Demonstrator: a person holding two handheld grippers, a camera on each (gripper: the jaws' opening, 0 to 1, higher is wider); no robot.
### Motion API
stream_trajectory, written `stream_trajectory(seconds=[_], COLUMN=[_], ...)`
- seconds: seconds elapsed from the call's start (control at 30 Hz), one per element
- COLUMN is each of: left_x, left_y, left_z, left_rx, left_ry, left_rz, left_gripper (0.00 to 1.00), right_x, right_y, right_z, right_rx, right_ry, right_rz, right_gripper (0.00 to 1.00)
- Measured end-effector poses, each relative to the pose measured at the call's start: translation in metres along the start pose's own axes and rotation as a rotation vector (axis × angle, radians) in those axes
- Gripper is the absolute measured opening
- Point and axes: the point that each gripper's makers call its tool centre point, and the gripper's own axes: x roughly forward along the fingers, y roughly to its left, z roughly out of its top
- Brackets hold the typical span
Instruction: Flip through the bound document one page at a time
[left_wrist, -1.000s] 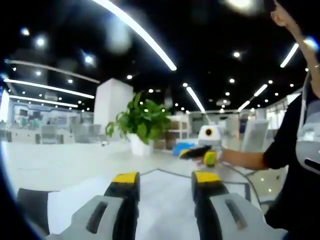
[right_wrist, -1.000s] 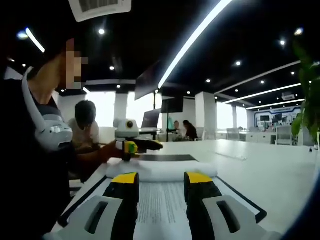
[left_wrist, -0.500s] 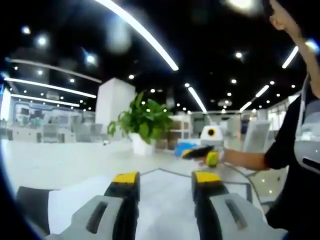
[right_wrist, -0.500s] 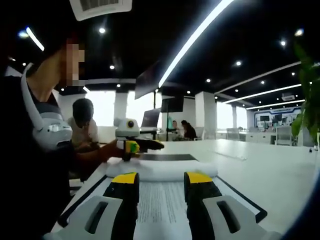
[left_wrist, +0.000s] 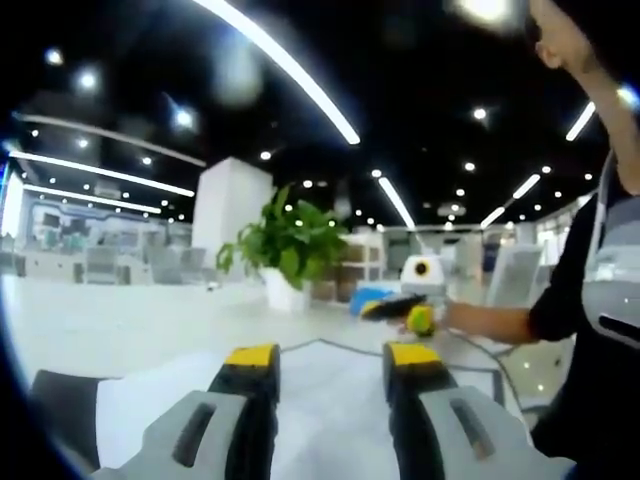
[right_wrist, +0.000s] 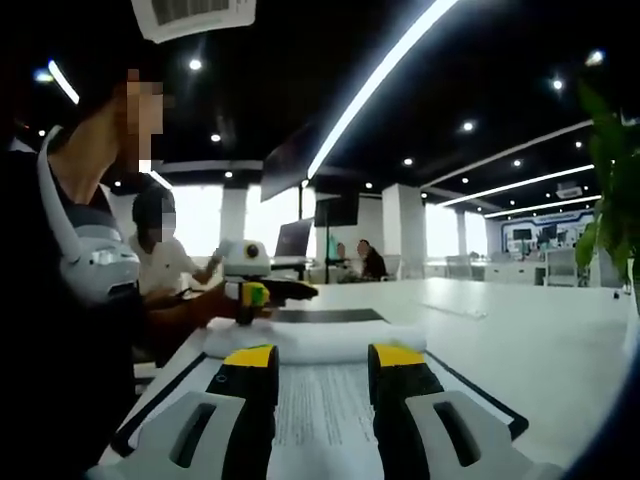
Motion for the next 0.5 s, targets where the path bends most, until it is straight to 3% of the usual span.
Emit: stream_trajectory(seconds=[0.5], left_x=[-0.0004], left_y=[0.0045], left_z=[-0.0017], left_rx=[-0.022], left_ry=[0.002], left_rz=[0.018], left_gripper=[0.42], right_x=[-0.0029], right_y=[-0.0043], right_z=[0.0019], right_rx=[0.017], right_ry=[-0.008], right_rz=[-0.008], right_gripper=[0.38])
